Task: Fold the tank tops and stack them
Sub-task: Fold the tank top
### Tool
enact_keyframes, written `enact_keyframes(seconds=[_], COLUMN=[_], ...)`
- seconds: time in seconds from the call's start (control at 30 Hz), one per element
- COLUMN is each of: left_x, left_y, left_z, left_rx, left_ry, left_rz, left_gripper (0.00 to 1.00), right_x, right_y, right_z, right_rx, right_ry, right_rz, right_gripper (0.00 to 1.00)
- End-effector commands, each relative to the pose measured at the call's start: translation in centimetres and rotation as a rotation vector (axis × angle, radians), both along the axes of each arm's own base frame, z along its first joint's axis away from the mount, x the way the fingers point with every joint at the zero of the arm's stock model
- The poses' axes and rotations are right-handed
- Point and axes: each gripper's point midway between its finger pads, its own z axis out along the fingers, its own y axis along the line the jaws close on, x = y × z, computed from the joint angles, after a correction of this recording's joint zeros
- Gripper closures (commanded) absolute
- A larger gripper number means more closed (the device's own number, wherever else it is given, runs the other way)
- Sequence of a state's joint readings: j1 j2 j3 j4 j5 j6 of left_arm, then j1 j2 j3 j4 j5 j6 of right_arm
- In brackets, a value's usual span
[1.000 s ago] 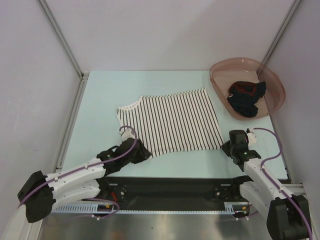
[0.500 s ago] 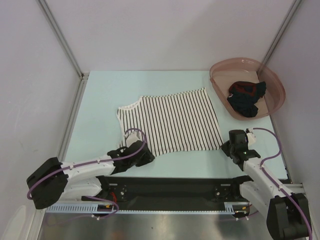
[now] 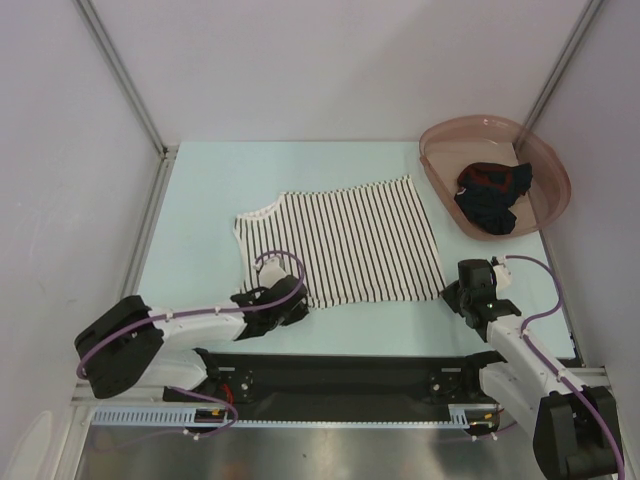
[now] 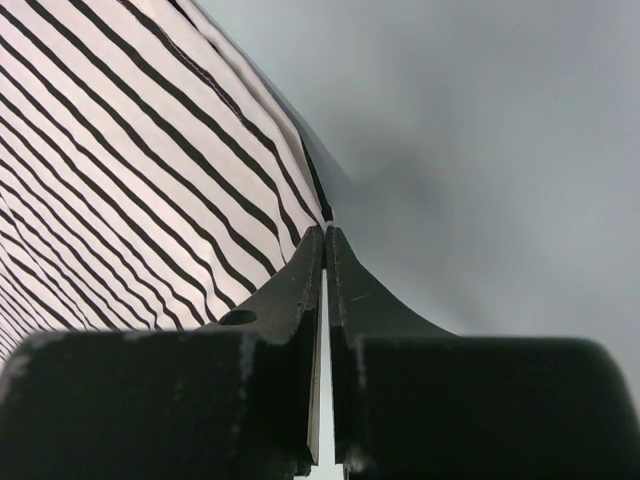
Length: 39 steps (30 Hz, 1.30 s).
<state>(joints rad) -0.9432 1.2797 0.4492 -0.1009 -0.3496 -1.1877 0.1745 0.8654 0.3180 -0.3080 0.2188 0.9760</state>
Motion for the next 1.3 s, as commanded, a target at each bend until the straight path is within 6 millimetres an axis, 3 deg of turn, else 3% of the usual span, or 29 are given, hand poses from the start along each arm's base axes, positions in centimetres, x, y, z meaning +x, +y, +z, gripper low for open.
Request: enact_keyframes(seconds=[0.0, 0.3, 0.57, 0.93, 1.27], left_x=[-0.8, -1.6, -2.3, -0.8, 2.7], left_y=[1.7, 2.9, 2.4, 3.8, 5.0], left_z=[-1.4, 1.5, 3.4, 5.7, 7.7], left_rx=[0.102, 0.124, 0.103, 0.061, 0.053], left_ry=[0.036, 0.016, 0.042, 0.017, -0.022], left_rz=[-0.002, -0.048, -0.129, -0.16, -0.148], left_gripper=[1.0, 1.0, 1.0, 1.0, 1.0], right_x=[0.7, 0.0, -0.5, 2.2, 5.9], right_y=[0.0, -0.8, -1.3, -0.5, 0.6], right_z=[0.9, 1.4, 2.4, 5.9, 7.8], right_rx=[0.006, -0.058, -0.134, -0.147, -0.163], right_ry=[-0.036, 0.051, 0.166, 0.094, 0.04], right_rz=[-0.005, -0.008, -0.016, 0.017, 0.069], right_gripper=[1.0, 1.0, 1.0, 1.0, 1.0])
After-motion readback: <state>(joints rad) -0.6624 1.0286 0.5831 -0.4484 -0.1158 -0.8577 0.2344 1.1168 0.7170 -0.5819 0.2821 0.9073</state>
